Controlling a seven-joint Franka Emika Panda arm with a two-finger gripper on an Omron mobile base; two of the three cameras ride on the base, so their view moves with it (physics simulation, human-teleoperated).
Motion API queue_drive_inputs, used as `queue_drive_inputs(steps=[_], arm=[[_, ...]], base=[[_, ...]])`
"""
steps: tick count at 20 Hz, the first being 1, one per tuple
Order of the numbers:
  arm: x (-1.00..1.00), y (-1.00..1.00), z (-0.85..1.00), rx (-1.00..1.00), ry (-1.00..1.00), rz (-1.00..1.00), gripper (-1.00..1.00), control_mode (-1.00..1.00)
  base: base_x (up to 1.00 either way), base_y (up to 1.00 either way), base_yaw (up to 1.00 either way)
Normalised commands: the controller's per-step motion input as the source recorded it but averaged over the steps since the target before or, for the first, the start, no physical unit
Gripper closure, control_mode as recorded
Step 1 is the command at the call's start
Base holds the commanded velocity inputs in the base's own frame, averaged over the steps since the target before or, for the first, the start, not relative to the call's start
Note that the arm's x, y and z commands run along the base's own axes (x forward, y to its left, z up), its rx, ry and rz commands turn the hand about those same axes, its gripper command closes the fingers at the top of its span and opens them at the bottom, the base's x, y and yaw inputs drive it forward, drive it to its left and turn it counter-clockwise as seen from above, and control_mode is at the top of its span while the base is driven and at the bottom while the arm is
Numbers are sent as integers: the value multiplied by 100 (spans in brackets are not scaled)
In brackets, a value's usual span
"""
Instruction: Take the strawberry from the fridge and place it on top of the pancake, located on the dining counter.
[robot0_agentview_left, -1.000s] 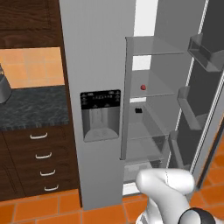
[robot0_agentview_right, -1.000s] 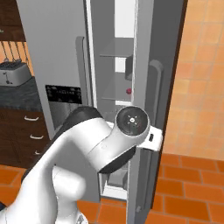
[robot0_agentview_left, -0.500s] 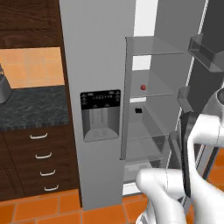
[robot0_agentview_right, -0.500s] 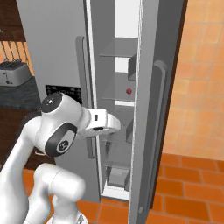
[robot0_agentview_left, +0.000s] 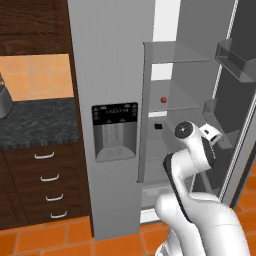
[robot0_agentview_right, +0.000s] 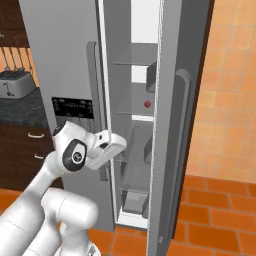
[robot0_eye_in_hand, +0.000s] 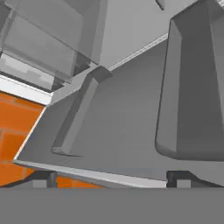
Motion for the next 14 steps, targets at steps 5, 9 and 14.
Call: queue_drive_inputs(steps=[5, 9, 14], arm=[[95, -64, -22, -14, 29, -9, -100, -100], [65, -45, 19, -24, 20, -9, -100, -100], [27, -62, 1, -14, 15, -13, -100, -100]], base=[[0, 0, 0], [0, 0, 0], [0, 0, 0]])
